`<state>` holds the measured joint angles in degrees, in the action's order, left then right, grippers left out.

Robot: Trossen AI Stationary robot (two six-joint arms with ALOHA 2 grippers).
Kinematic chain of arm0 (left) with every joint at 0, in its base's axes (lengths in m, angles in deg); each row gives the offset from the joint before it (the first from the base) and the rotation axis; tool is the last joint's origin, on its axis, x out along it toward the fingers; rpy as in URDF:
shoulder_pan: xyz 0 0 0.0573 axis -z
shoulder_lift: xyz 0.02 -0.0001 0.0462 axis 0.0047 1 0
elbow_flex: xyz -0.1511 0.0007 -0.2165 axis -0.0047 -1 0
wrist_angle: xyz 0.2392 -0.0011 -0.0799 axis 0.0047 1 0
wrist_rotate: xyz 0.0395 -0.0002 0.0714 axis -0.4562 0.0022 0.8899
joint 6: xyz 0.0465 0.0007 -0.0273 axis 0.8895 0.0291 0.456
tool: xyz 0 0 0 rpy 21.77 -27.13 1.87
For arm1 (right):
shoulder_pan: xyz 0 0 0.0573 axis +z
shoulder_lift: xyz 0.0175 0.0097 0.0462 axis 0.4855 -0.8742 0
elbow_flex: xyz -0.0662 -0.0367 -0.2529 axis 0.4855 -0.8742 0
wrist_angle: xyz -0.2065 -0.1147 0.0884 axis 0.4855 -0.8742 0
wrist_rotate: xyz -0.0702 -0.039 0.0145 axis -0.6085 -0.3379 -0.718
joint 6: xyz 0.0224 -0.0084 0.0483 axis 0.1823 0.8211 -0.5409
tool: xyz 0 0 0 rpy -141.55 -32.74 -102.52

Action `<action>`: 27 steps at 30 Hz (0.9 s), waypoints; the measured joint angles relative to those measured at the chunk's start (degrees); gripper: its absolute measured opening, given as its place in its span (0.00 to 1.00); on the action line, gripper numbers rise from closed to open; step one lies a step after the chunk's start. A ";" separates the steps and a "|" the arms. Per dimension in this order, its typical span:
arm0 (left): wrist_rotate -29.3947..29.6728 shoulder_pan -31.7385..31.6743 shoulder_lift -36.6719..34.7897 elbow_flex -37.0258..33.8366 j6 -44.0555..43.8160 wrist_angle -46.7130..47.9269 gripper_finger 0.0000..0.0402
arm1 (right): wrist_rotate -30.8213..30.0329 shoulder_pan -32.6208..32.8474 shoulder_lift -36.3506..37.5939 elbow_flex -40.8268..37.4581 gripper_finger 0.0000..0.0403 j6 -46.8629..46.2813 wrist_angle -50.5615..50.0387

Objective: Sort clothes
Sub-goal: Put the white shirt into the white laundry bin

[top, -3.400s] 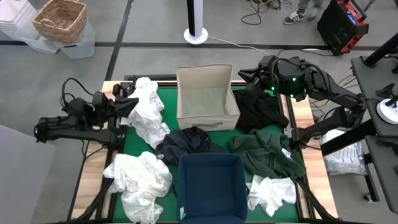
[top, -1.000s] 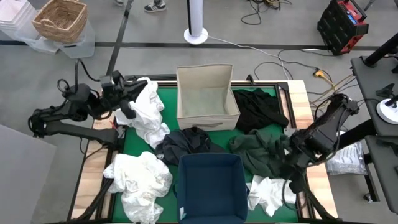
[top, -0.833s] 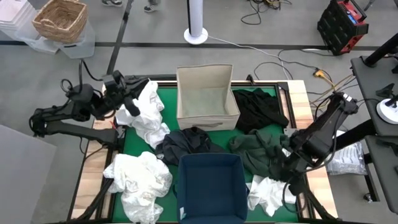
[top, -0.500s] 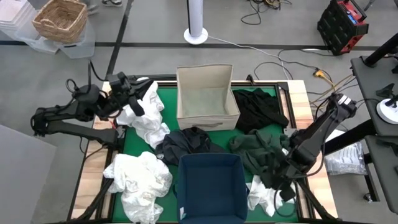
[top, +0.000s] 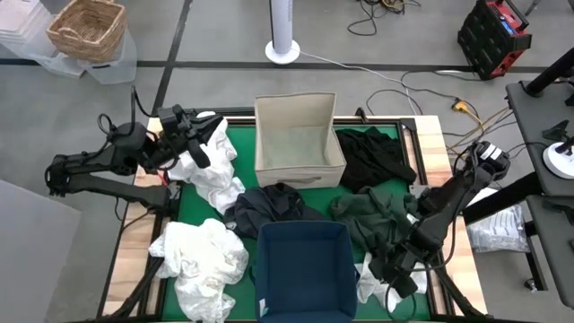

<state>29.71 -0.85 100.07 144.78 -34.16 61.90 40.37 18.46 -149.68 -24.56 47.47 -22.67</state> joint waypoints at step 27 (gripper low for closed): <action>0.48 0.00 -0.83 0.00 -1.14 0.04 0.00 | -0.86 0.00 -10.74 -1.28 0.15 -0.16 2.98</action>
<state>30.19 -0.85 99.24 144.78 -35.30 61.94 39.51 18.46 -160.41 -25.85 47.31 -19.70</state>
